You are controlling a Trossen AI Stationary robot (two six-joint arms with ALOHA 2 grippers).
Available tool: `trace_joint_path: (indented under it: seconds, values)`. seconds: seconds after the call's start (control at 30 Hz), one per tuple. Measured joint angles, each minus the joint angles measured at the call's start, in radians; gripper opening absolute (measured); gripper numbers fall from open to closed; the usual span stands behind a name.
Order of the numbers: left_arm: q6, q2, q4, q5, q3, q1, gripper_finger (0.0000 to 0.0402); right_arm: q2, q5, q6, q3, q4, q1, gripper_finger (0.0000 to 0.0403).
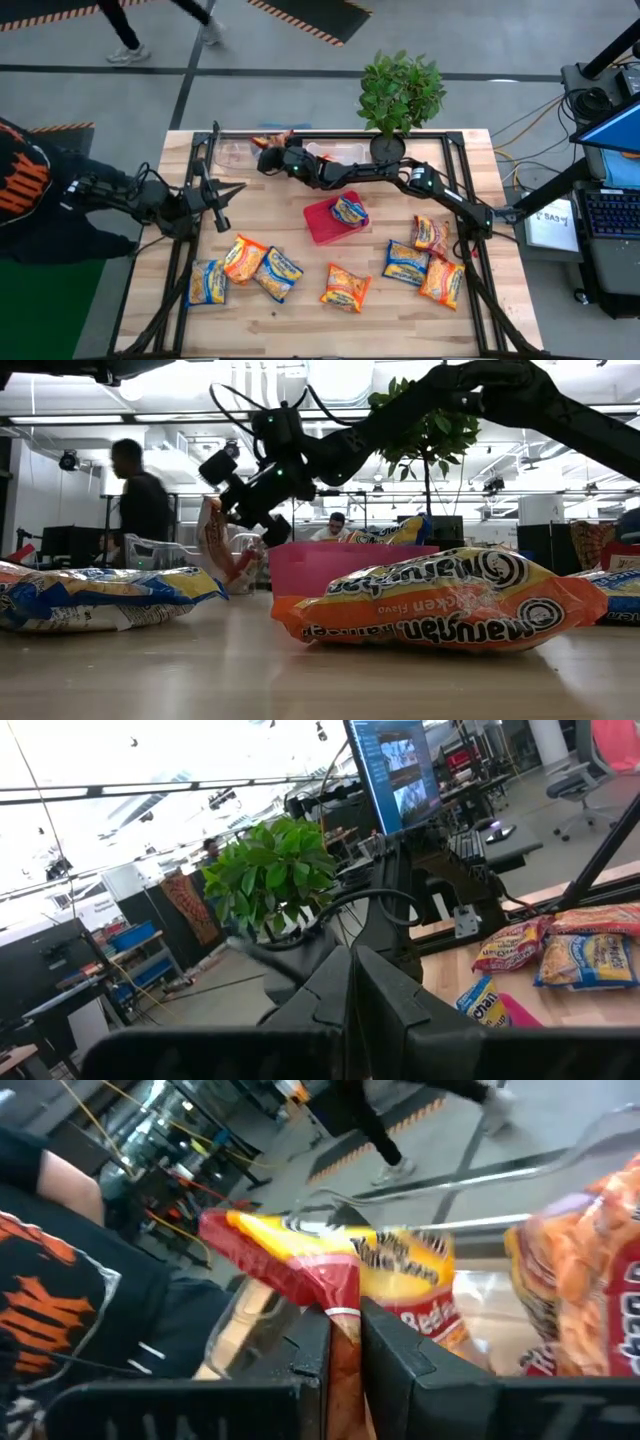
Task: Sort Maruchan noodles
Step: Put the red noodle pack into the transparent bin, then put the blue noodle pack into the red bin
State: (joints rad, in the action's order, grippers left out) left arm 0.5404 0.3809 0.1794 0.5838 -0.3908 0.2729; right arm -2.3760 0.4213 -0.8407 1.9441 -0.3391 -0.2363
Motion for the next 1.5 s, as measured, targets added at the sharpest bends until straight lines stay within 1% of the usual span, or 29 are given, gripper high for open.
trace_joint_path:
  seconds: [0.17,0.3,0.47,0.63,0.73,0.83,0.93,1.0,1.13,1.27,1.37,1.5]
  values:
    - [0.000,0.000,0.000,0.000,0.000,0.000,0.0000,0.001,-0.001,-0.038,0.000,0.031,-0.008,0.0028]
    - [0.000,0.000,0.000,0.000,0.000,0.000,0.0000,0.001,0.000,-0.039,0.000,0.039,-0.017,0.0034]
    - [0.000,0.000,0.000,-0.001,0.000,0.000,0.0000,0.008,-0.002,-0.037,0.000,0.036,-0.025,0.0061]
    - [0.000,0.000,0.000,-0.001,0.000,0.000,0.0000,0.016,-0.004,-0.038,0.000,0.038,-0.026,0.0107]
    - [0.000,0.000,0.000,-0.001,0.000,0.000,0.0000,0.033,-0.068,-0.019,0.000,0.051,-0.026,0.0133]
    - [-0.003,0.000,-0.001,-0.001,0.000,0.000,0.0000,0.069,-0.206,0.025,-0.002,0.058,-0.029,0.0151]
    - [-0.007,0.002,-0.002,-0.001,0.000,0.000,0.0000,0.123,-0.357,0.087,-0.002,0.082,-0.028,0.0159]
    - [-0.011,0.006,0.000,-0.001,0.000,0.000,0.0000,0.169,-0.413,0.130,-0.001,0.144,-0.019,0.0160]
    - [-0.026,0.018,0.000,-0.001,0.001,0.000,0.0000,0.265,-0.430,0.267,-0.022,0.293,0.024,0.0154]
    - [-0.046,0.040,0.000,-0.004,0.001,0.000,0.0000,0.376,-0.428,0.436,-0.101,0.376,0.094,0.0144]
    - [-0.059,0.062,-0.002,-0.049,0.001,0.000,0.0000,0.484,-0.425,0.544,-0.213,0.396,0.156,0.0137]
    - [-0.082,0.101,0.023,-0.145,0.001,0.001,0.0000,0.644,-0.433,0.675,-0.427,0.389,0.245,0.0130]
